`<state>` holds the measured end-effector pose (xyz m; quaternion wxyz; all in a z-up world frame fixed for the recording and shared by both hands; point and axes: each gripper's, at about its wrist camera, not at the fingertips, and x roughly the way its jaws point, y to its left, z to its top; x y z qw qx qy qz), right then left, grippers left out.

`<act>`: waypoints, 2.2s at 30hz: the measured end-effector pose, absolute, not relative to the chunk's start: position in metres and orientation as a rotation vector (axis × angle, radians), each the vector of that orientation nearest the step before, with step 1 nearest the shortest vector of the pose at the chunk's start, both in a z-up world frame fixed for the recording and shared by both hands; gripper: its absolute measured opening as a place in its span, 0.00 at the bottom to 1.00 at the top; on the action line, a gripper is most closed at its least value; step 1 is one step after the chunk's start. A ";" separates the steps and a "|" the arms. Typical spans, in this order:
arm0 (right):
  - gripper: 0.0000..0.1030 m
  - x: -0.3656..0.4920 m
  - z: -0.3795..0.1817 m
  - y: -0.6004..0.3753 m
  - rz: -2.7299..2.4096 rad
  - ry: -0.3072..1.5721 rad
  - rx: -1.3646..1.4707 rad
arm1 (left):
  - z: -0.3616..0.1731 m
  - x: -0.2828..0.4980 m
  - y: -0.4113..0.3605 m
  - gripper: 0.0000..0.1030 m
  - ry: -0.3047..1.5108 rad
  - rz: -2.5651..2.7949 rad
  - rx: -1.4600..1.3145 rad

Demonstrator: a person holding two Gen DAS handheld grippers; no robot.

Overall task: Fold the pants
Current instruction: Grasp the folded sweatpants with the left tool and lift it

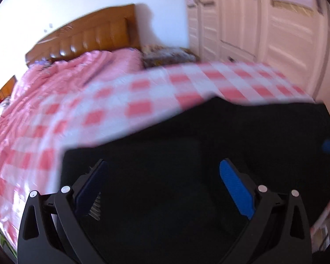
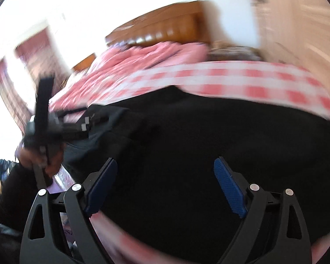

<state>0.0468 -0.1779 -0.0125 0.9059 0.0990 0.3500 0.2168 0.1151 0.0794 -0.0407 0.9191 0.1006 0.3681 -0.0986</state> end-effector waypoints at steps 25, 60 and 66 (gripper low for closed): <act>0.87 0.006 -0.079 -0.321 0.145 0.838 0.745 | -0.074 0.096 0.071 0.99 0.745 -0.141 0.167; 0.28 -0.010 -0.068 -0.273 -0.110 0.493 0.309 | -0.052 0.095 -0.407 0.98 1.227 -0.575 1.209; 0.28 -0.009 -0.061 -0.260 -0.116 0.487 0.278 | -0.110 0.100 -0.408 0.98 1.170 -0.352 1.487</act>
